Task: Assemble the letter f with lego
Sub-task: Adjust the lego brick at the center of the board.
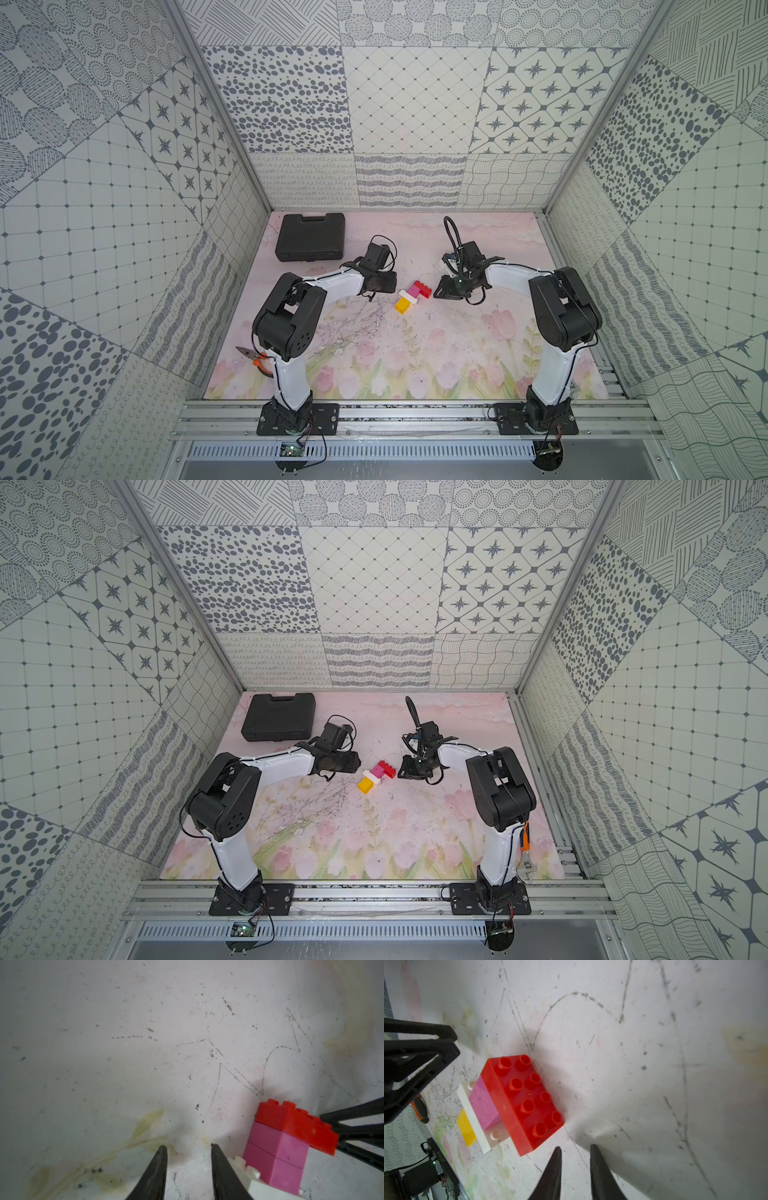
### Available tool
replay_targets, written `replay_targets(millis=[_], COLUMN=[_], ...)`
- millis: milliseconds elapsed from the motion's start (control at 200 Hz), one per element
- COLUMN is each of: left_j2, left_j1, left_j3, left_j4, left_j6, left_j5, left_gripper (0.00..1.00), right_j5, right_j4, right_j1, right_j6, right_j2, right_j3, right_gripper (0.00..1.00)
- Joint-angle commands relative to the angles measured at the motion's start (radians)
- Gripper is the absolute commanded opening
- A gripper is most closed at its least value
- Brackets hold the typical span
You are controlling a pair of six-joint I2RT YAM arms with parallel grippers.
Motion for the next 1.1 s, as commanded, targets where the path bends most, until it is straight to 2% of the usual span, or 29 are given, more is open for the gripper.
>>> replay_targets(millis=[0, 385, 645, 750, 990, 1095], left_j2=[0.015, -0.025, -0.030, -0.039, -0.110, -0.185], left_j1=[0.003, -0.017, -0.034, -0.034, -0.028, -0.027], left_j3=[0.013, -0.075, -0.073, -0.071, -0.071, -0.065], left_j4=[-0.045, 0.006, 0.012, -0.012, -0.099, -0.168], left_j6=[0.020, -0.010, -0.031, -0.029, -0.023, -0.014], left_j5=[0.066, 0.147, 0.138, 0.082, -0.072, -0.163], left_gripper=[0.36, 0.36, 0.37, 0.40, 0.46, 0.57], right_j5=[-0.020, -0.015, -0.014, -0.011, 0.052, 0.094], right_j4=[0.062, 0.042, 0.019, 0.008, -0.002, -0.034], right_j1=[0.020, 0.026, 0.021, 0.014, 0.009, 0.003], right_j6=[0.024, 0.007, -0.008, -0.012, -0.012, -0.021], right_j2=[-0.023, 0.064, 0.117, 0.105, -0.057, -0.132], right_j3=[-0.018, 0.094, 0.176, 0.173, 0.096, 0.092], right_gripper=[0.26, 0.26, 0.26, 0.26, 0.29, 0.34])
